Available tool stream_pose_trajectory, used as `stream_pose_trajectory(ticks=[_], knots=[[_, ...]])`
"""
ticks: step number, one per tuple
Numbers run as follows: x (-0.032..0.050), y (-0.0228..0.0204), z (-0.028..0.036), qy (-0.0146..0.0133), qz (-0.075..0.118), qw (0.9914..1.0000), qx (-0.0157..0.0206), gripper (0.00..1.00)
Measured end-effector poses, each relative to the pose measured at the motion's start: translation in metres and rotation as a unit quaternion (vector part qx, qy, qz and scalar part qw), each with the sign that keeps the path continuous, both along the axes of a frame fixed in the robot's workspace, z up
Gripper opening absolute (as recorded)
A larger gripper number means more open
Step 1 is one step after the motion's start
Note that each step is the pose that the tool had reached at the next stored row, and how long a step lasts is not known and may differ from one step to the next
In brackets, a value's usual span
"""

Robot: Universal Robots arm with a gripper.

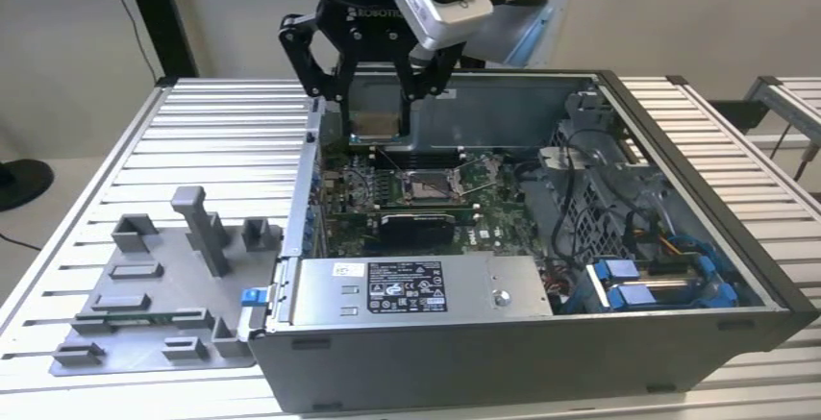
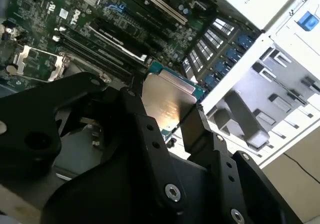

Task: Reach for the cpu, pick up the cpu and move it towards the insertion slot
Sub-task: 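Pick up the cpu and move it towards the insertion slot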

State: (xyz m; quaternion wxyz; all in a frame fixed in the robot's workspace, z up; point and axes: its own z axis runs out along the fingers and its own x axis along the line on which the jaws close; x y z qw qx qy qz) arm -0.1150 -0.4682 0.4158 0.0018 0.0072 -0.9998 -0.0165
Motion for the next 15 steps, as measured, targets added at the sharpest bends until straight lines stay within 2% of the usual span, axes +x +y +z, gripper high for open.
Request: stream_pose_trajectory(ticks=[9,15], knots=[[0.0360,0.0000,-0.0010,0.0000,0.000,1.00000,0.0000,0.00],[0.0507,0.0000,-0.0015,0.0000,0.000,1.00000,0.0000,0.00]])
